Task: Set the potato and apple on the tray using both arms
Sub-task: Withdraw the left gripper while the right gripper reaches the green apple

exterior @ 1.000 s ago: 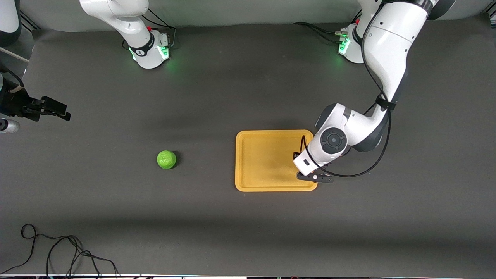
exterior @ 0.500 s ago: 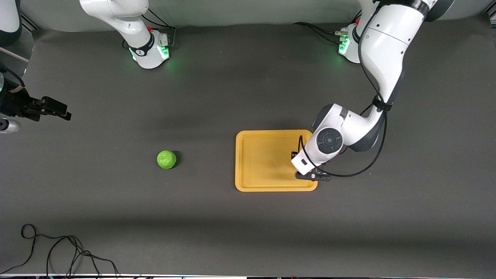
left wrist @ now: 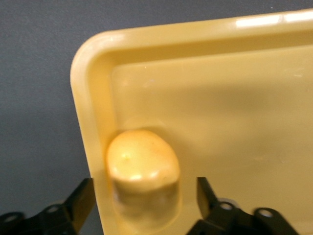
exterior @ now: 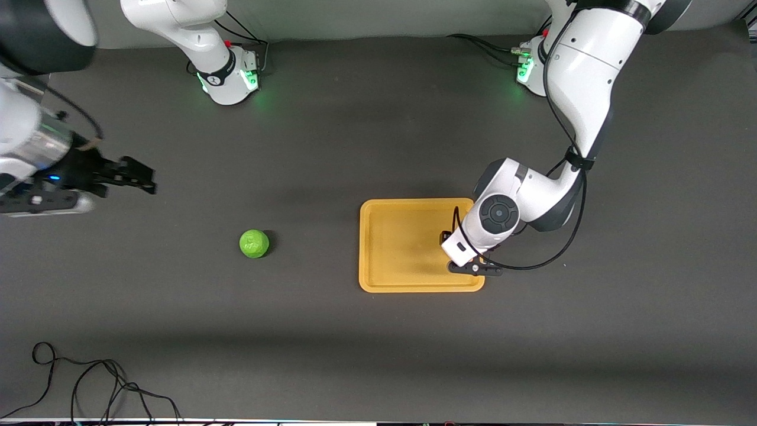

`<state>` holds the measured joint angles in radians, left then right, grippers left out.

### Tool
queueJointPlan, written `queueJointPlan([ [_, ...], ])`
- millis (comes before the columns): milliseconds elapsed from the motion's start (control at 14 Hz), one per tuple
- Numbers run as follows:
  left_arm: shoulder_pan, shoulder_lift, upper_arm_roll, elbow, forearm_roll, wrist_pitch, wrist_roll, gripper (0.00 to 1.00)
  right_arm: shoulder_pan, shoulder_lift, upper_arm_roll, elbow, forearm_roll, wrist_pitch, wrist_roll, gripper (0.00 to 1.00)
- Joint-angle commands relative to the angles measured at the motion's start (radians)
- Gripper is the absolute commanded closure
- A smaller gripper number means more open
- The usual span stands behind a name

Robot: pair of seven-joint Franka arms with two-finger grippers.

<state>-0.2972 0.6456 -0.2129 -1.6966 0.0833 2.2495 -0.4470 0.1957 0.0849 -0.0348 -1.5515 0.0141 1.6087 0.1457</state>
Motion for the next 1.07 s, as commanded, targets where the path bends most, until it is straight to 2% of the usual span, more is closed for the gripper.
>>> queueJointPlan([
  [0,-0.01,-0.027,0.009,-0.006,0.012,-0.011,-0.027,0.0,0.075,0.027,-0.005,0.039,-0.013,0.005,0.121,0.0],
  [214,-0.005,-0.102,0.01,0.021,0.01,-0.12,-0.027,0.0,0.111,0.021,-0.005,0.015,-0.017,0.013,0.126,0.0],
  [429,0.003,-0.191,0.05,0.118,0.035,-0.353,-0.024,0.0,0.111,-0.013,-0.008,-0.115,-0.017,0.12,0.118,0.0],
  [643,0.036,-0.257,0.107,0.205,0.049,-0.493,-0.001,0.0,0.11,-0.039,-0.014,-0.301,-0.017,0.326,0.114,0.0],
  [1000,0.13,-0.383,0.107,0.192,0.044,-0.64,0.1,0.0,0.113,-0.004,-0.014,-0.614,-0.017,0.777,0.109,0.0],
])
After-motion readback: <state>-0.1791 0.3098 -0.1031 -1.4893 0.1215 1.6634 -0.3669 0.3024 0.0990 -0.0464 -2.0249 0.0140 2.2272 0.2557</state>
